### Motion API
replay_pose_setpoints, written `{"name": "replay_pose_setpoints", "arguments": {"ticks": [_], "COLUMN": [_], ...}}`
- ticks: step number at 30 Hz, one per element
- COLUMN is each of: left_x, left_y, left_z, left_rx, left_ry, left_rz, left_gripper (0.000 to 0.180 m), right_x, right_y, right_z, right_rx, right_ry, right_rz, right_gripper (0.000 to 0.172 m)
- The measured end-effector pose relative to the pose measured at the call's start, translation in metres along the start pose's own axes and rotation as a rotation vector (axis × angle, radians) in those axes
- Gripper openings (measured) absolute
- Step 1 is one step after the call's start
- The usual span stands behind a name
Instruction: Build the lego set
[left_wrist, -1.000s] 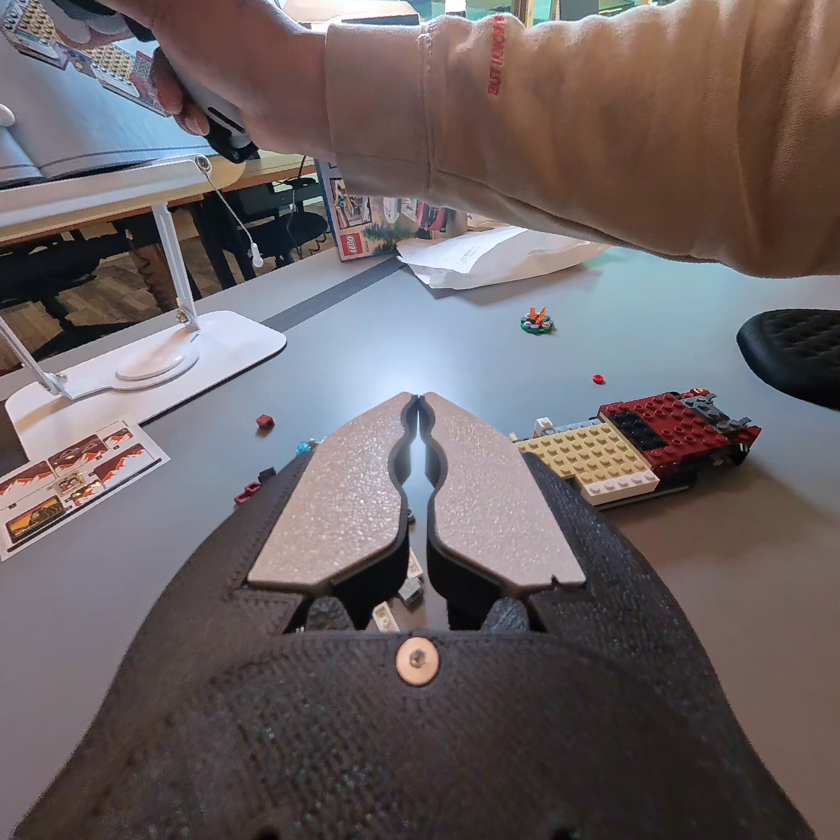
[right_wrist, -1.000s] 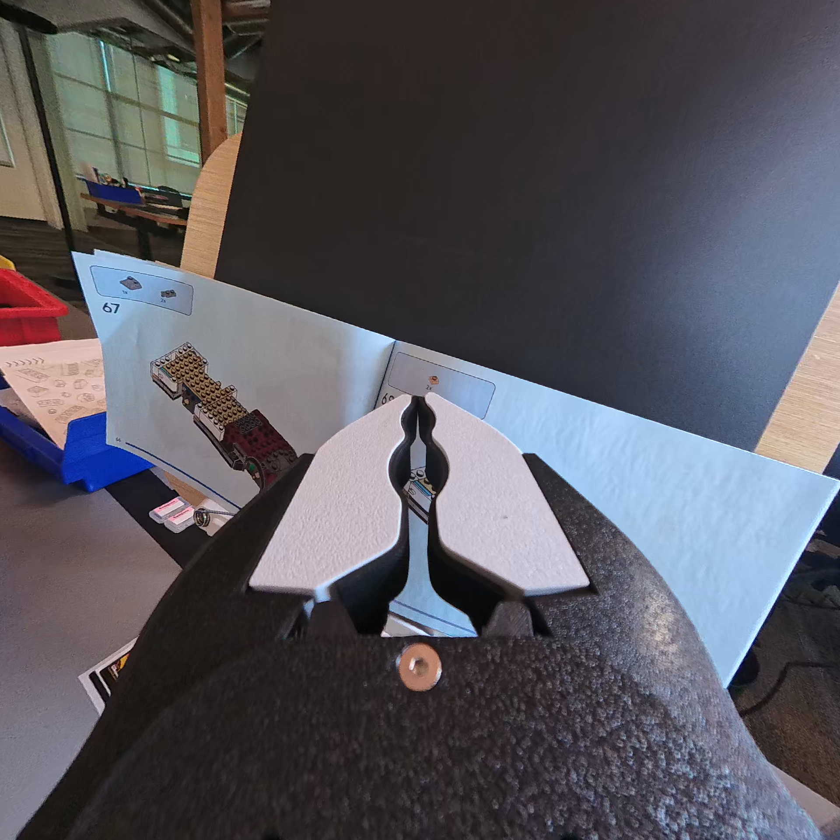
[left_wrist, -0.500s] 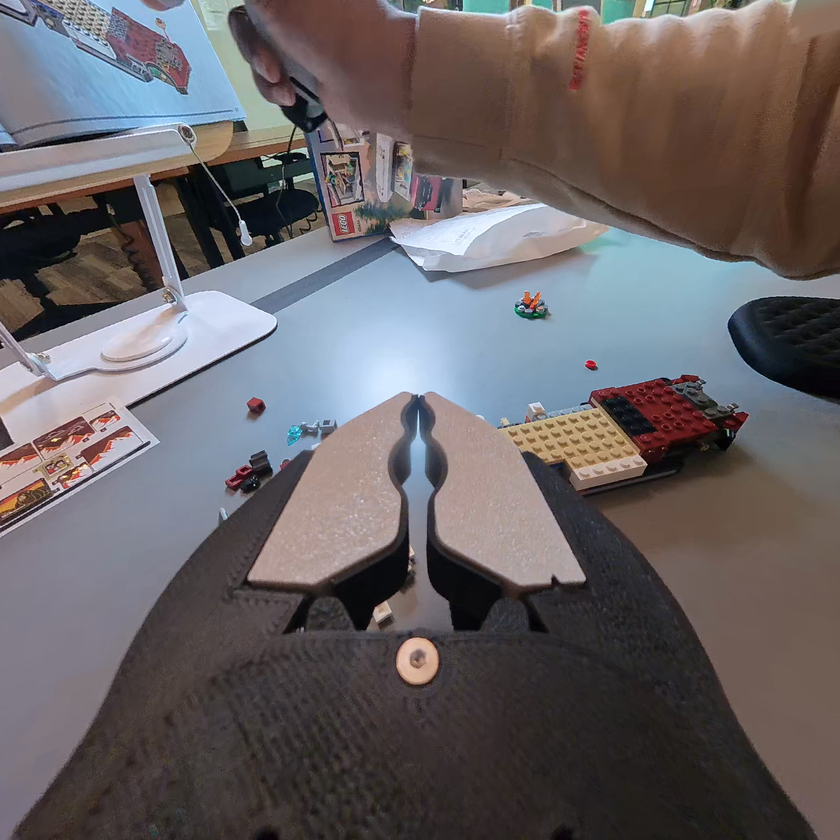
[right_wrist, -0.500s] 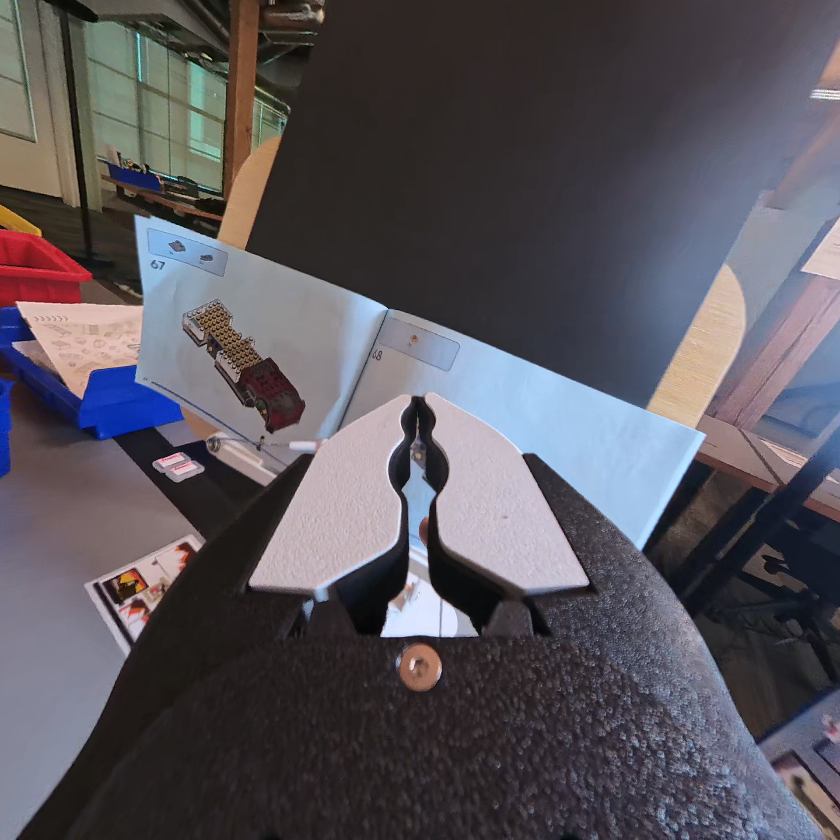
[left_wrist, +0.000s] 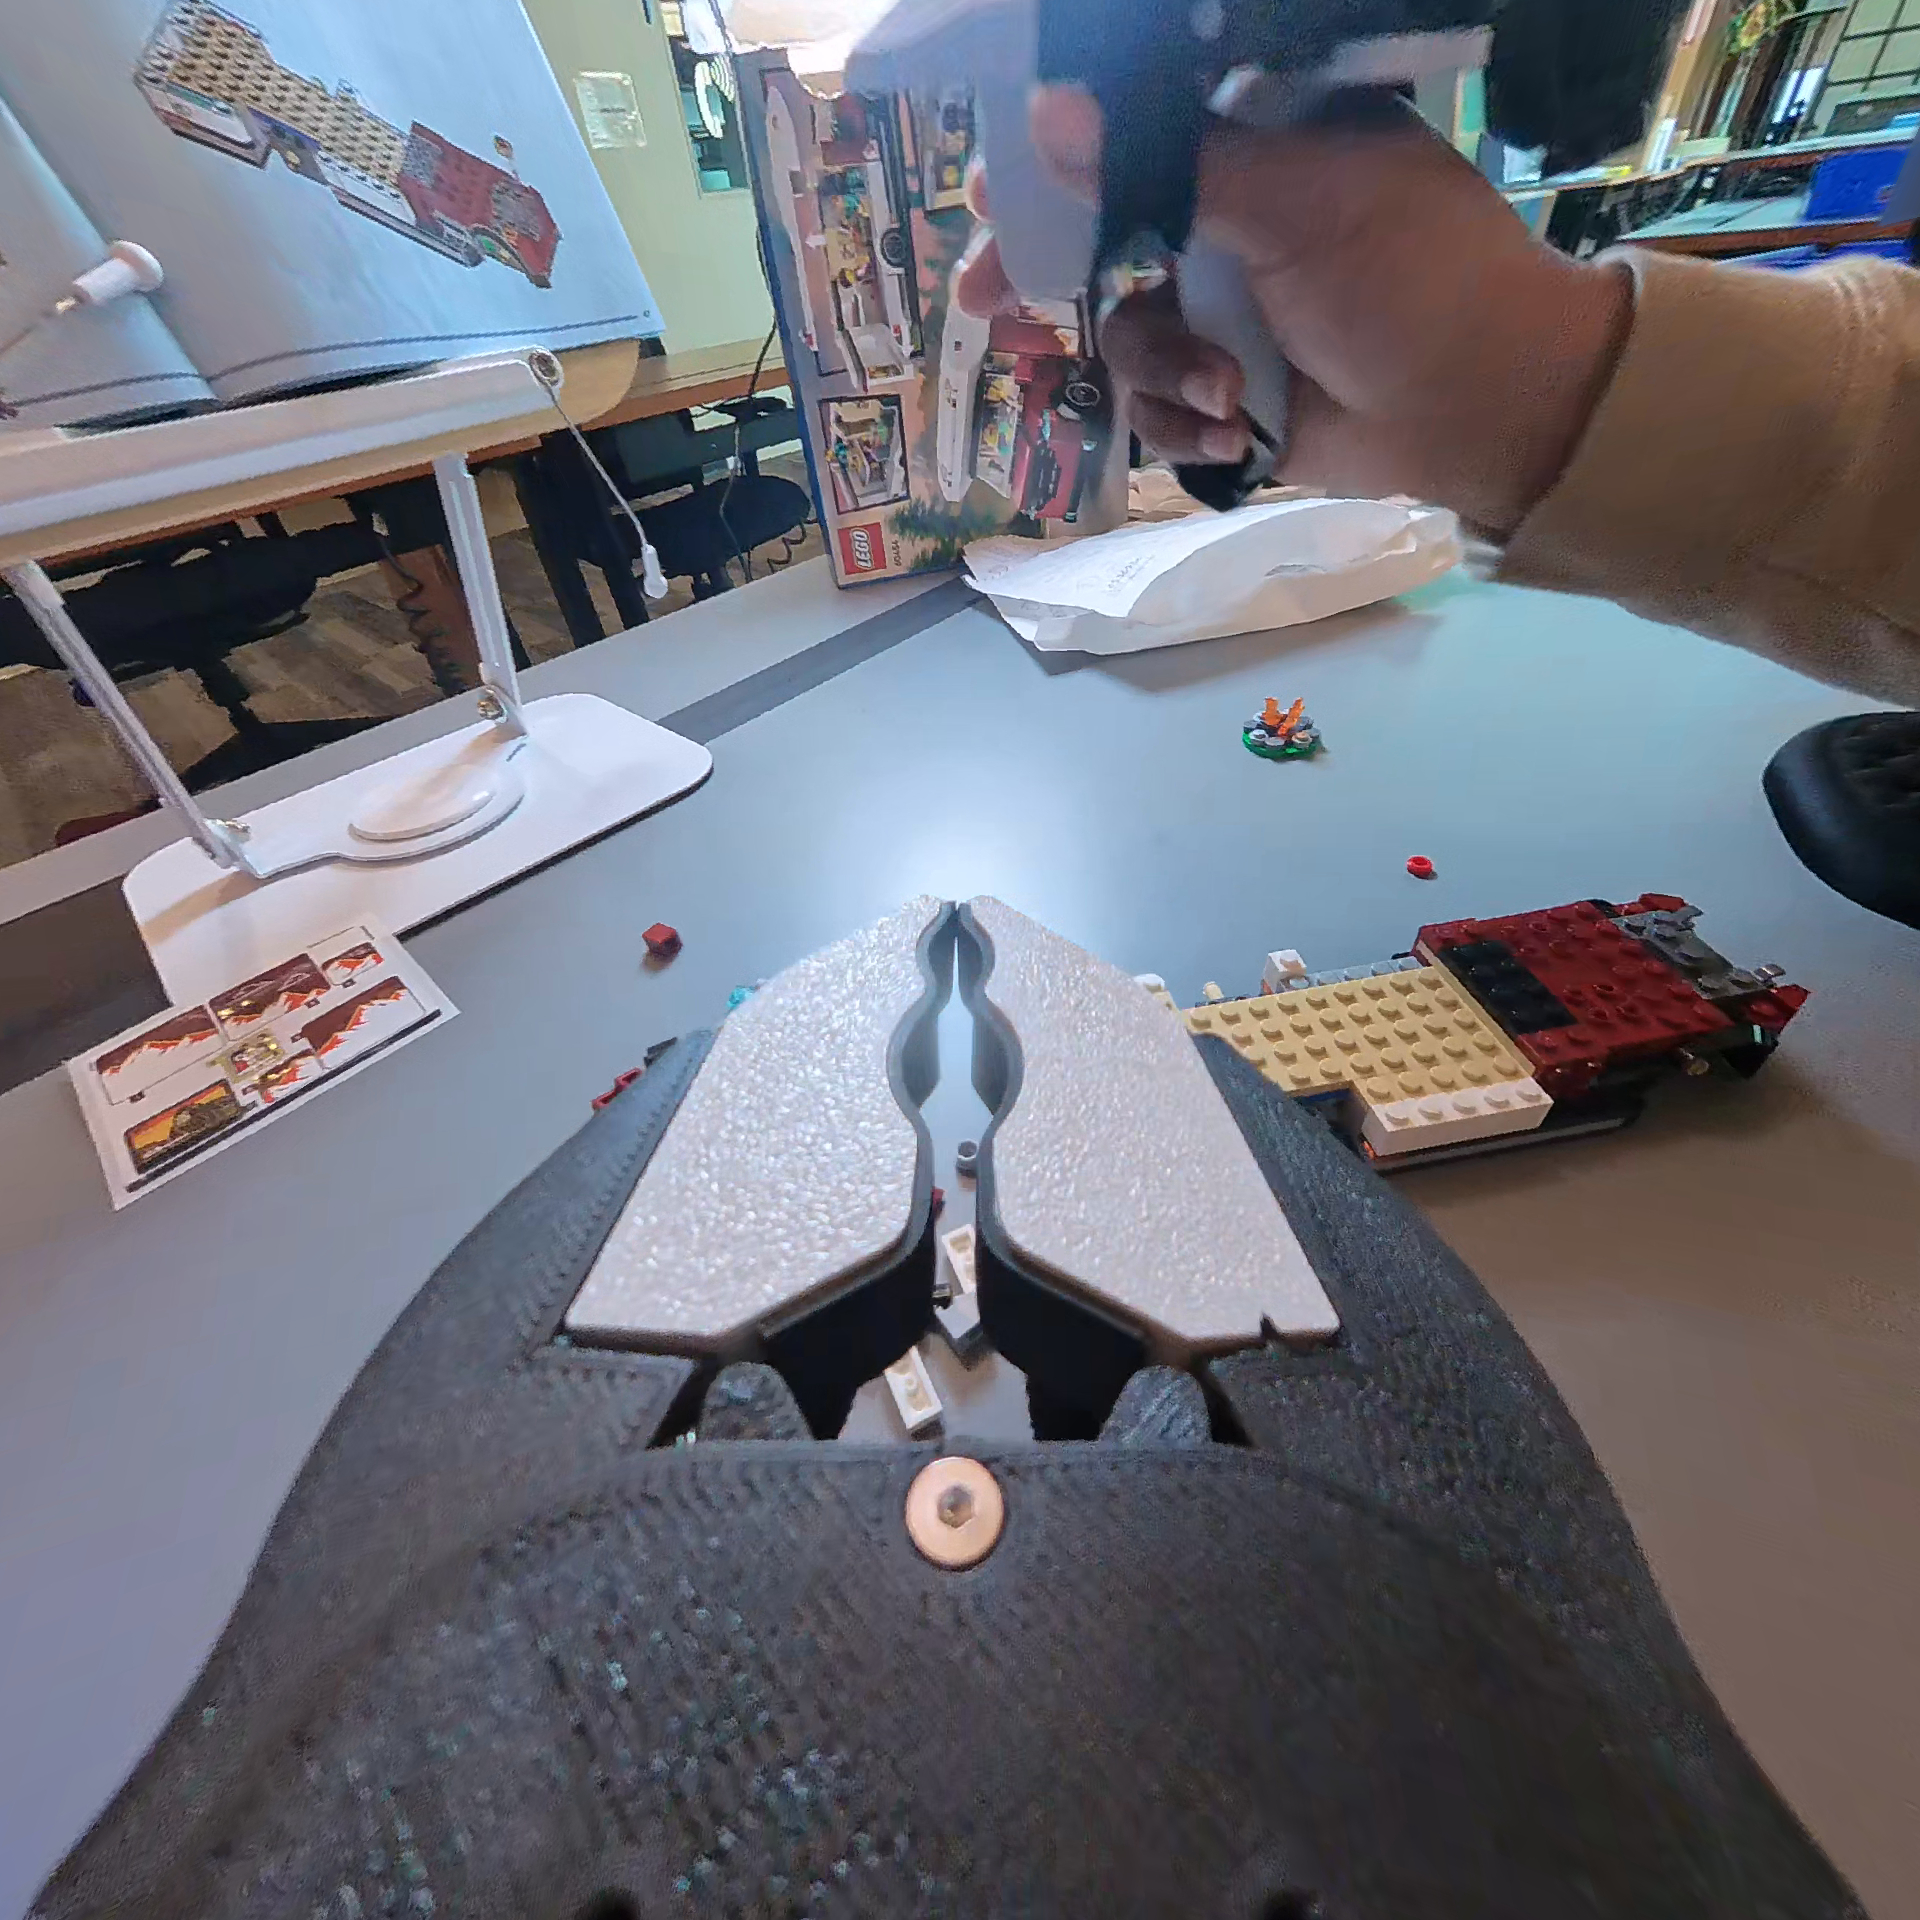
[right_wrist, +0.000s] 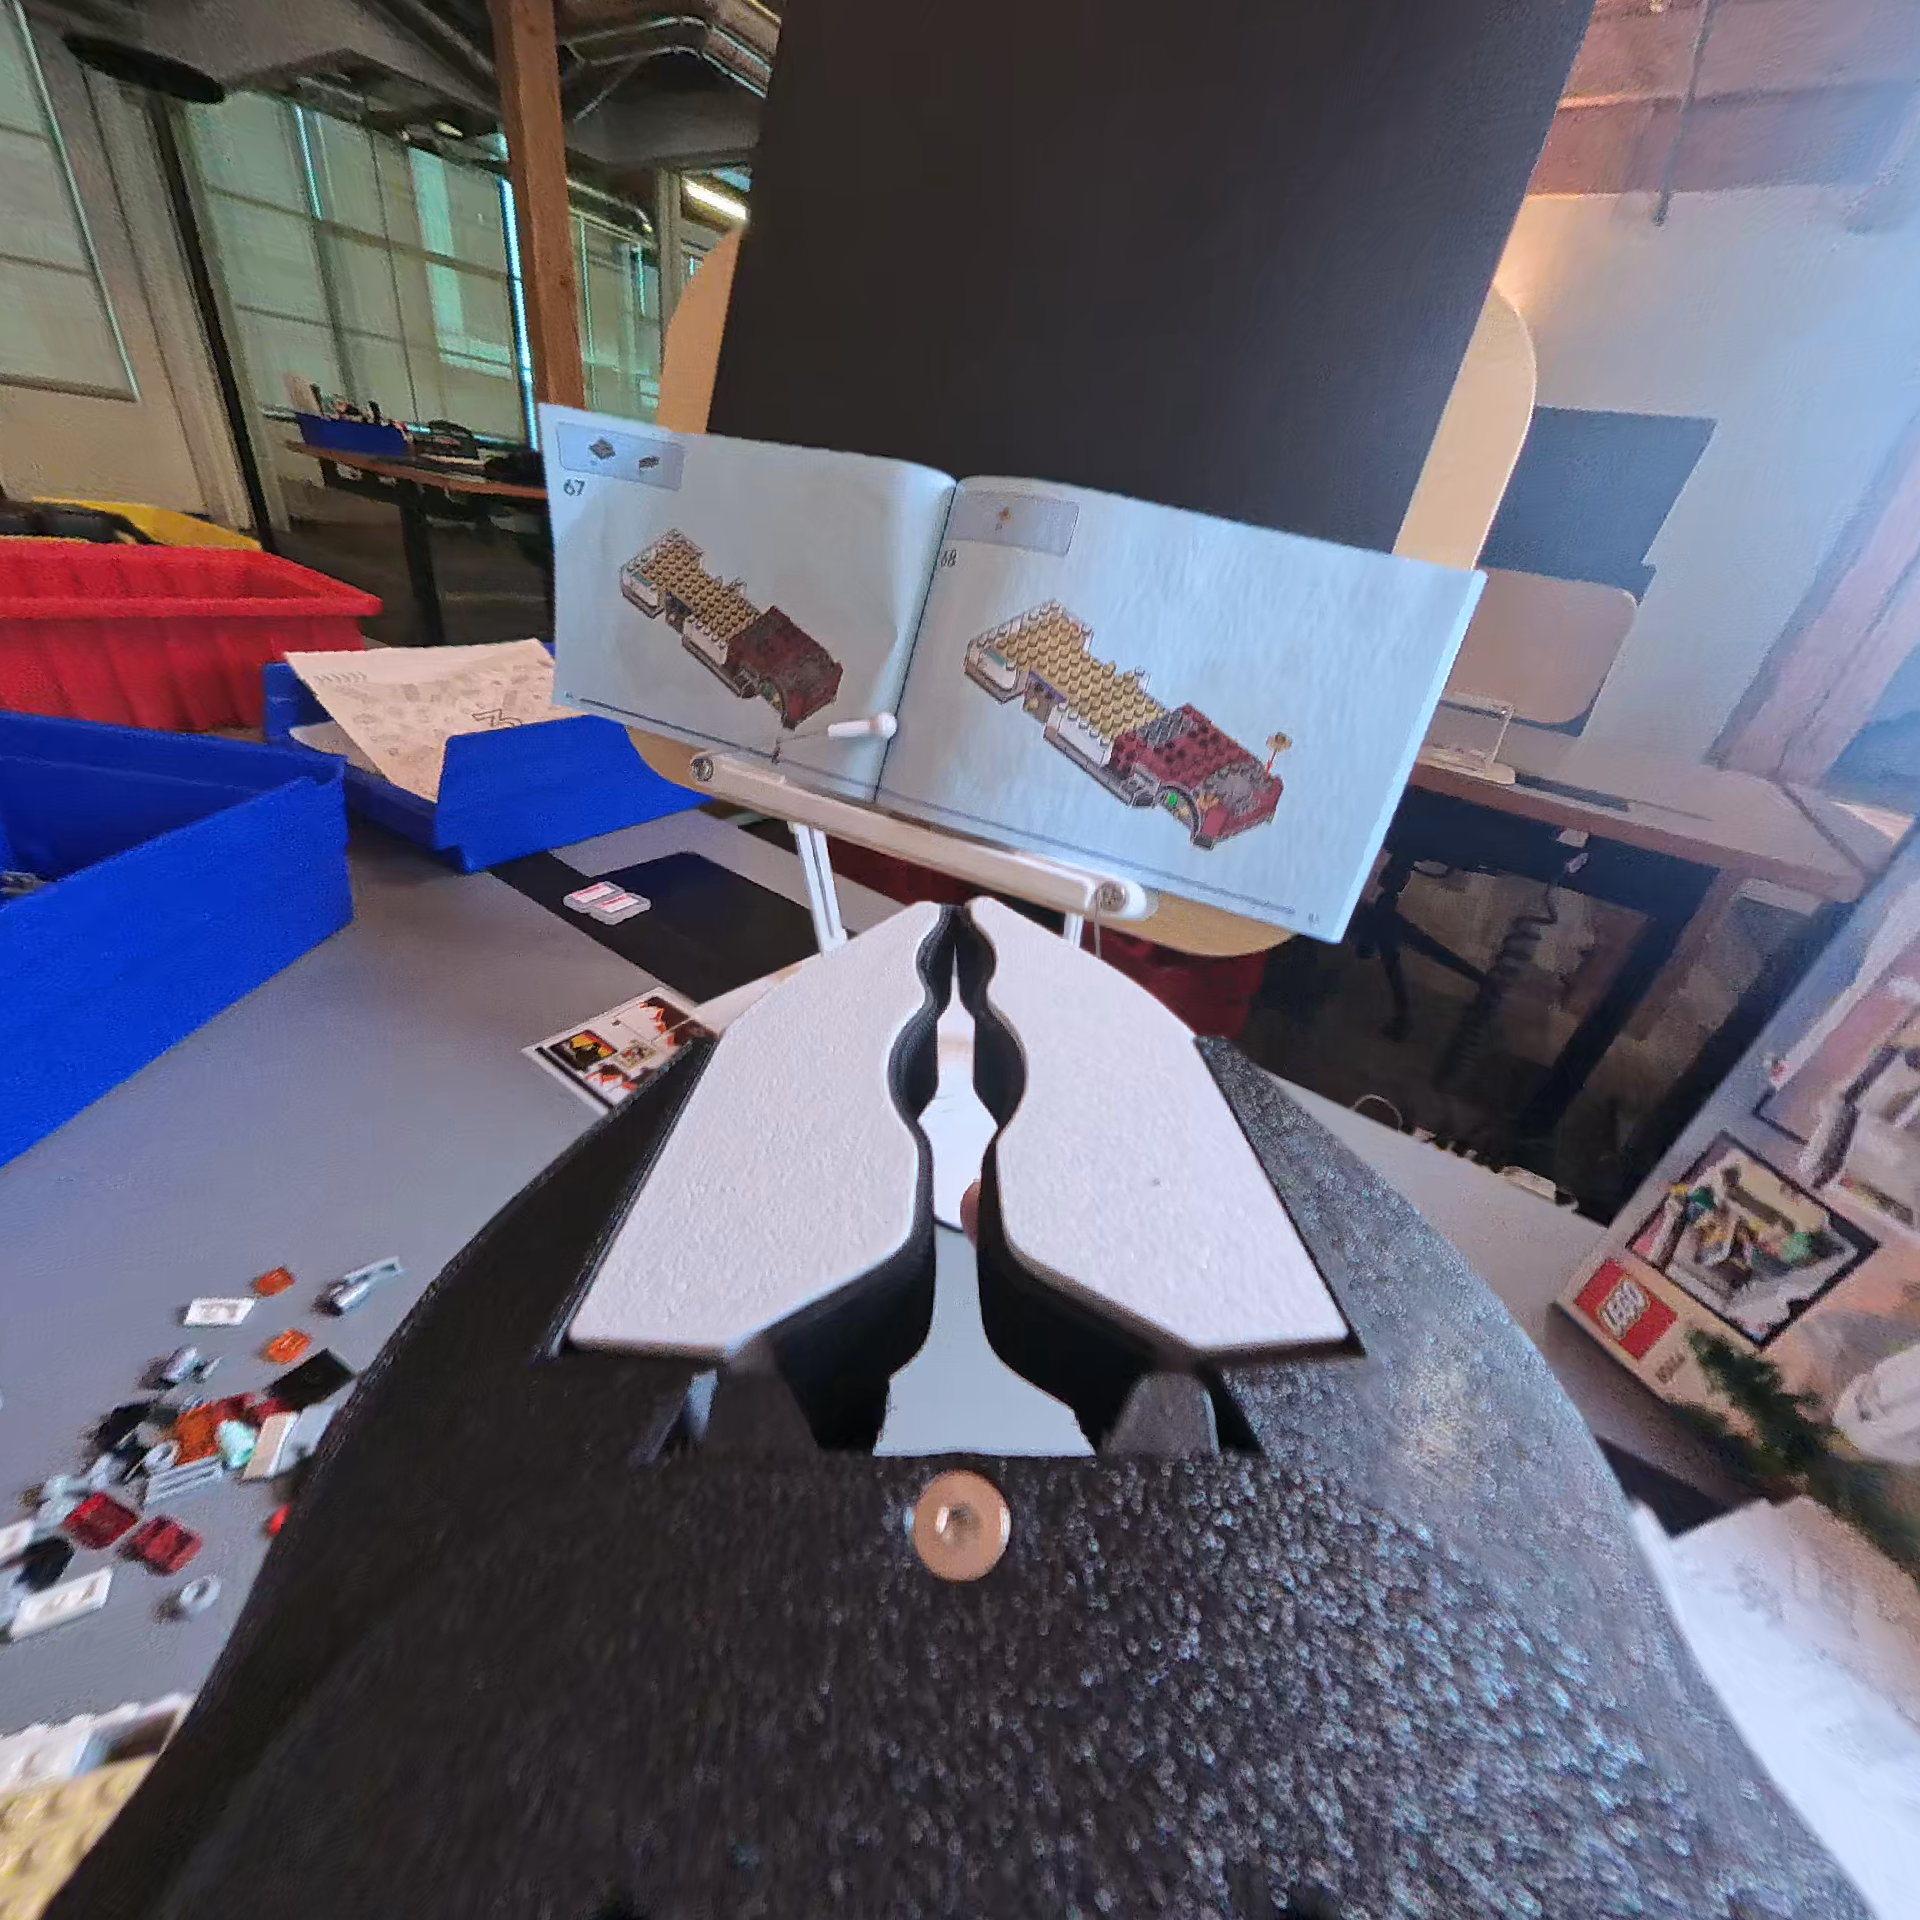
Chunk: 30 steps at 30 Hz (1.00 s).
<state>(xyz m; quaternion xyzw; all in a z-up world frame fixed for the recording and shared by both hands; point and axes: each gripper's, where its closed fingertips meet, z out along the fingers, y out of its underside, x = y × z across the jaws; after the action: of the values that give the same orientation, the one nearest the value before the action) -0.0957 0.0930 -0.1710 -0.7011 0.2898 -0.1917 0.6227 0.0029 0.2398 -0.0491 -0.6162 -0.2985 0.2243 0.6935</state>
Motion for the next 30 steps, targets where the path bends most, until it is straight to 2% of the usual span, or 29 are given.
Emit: {"name": "replay_pose_setpoints", "arguments": {"ticks": [6,17,21,24,28,30], "left_x": [-0.011,-0.019,-0.024,-0.044,-0.075,-0.083], "left_y": [0.002,-0.017,-0.046,-0.075,-0.087,-0.075], "left_z": [0.001,-0.01,-0.029,-0.054,-0.079,-0.077], "left_rx": [0.001,0.066,0.113,0.169,0.128,0.005], "left_ry": [-0.053,-0.096,-0.101,-0.152,-0.198,-0.173], "left_rz": [0.002,0.008,-0.001,-0.004,-0.048,-0.043], "left_gripper": [0.0,0.0,0.0,0.0,0.0,0.0], "right_x": [0.0,0.003,-0.005,-0.009,-0.014,-0.018], "right_y": [0.022,0.025,0.039,0.048,0.057,0.06], "right_z": [-0.017,-0.031,-0.059,-0.084,-0.107,-0.112], "right_rx": [0.027,0.051,0.004,-0.025,-0.034,-0.025], "right_ry": [0.024,0.013,-0.022,-0.035,-0.066,-0.097], "right_rz": [-0.004,0.067,0.062,0.072,0.091,0.108], "right_gripper": [0.0,0.0,0.005,0.007,0.007,0.006]}}
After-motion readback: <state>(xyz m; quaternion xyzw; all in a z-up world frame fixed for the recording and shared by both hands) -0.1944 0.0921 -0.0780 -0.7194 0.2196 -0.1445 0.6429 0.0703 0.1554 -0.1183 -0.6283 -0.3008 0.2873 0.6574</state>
